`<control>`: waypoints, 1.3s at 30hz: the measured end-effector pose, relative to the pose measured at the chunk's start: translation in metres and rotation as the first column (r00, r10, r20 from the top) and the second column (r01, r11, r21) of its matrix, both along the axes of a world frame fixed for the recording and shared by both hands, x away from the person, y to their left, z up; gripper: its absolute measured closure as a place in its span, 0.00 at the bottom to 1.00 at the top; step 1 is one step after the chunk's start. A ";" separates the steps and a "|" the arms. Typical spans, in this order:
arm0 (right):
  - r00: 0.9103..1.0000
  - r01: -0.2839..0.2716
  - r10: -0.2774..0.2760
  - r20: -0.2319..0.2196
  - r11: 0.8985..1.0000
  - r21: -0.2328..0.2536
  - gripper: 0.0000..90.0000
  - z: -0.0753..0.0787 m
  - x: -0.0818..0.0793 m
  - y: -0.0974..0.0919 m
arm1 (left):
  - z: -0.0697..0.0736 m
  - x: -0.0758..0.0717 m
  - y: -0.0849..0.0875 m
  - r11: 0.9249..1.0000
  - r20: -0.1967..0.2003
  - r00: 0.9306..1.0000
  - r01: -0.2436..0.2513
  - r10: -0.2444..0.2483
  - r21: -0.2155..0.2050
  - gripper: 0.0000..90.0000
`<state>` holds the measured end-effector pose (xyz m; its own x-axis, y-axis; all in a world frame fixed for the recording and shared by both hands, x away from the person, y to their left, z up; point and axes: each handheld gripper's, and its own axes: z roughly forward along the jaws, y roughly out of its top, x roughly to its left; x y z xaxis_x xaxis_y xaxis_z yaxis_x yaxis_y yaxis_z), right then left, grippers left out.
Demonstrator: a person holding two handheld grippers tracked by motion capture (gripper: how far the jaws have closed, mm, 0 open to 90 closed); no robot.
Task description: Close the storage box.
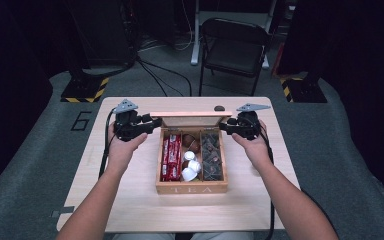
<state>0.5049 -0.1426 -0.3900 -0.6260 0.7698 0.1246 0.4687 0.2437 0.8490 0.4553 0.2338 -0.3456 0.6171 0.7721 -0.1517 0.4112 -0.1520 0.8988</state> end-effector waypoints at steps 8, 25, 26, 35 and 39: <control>1.000 -0.012 0.012 0.018 1.000 -0.004 0.61 0.007 -0.016 -0.005 | -0.005 -0.006 0.000 1.000 -0.003 1.000 -0.002 0.002 -0.009 0.61; 0.998 -0.052 0.053 0.036 0.999 -0.010 0.60 0.021 -0.053 -0.013 | -0.014 -0.024 0.000 0.999 -0.020 1.000 0.021 -0.020 0.039 0.61; 0.998 -0.056 0.056 0.041 0.998 -0.008 0.60 0.022 -0.055 -0.013 | -0.015 -0.026 0.000 0.999 -0.021 1.000 0.022 -0.021 0.040 0.61; 0.995 -0.081 0.081 0.060 0.997 -0.002 0.59 0.023 -0.078 -0.015 | -0.029 -0.041 0.002 0.998 -0.037 0.998 0.047 -0.045 0.049 0.60; 0.994 -0.092 0.092 0.066 0.996 0.002 0.58 0.018 -0.089 -0.014 | -0.037 -0.047 0.003 0.997 -0.041 0.998 0.057 -0.055 0.047 0.60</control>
<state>0.4154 -0.1568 -0.3724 -0.7010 0.7081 0.0843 0.3874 0.2789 0.8787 0.4081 0.2370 -0.3826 0.6537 0.7436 -0.1401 0.4358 -0.2186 0.8731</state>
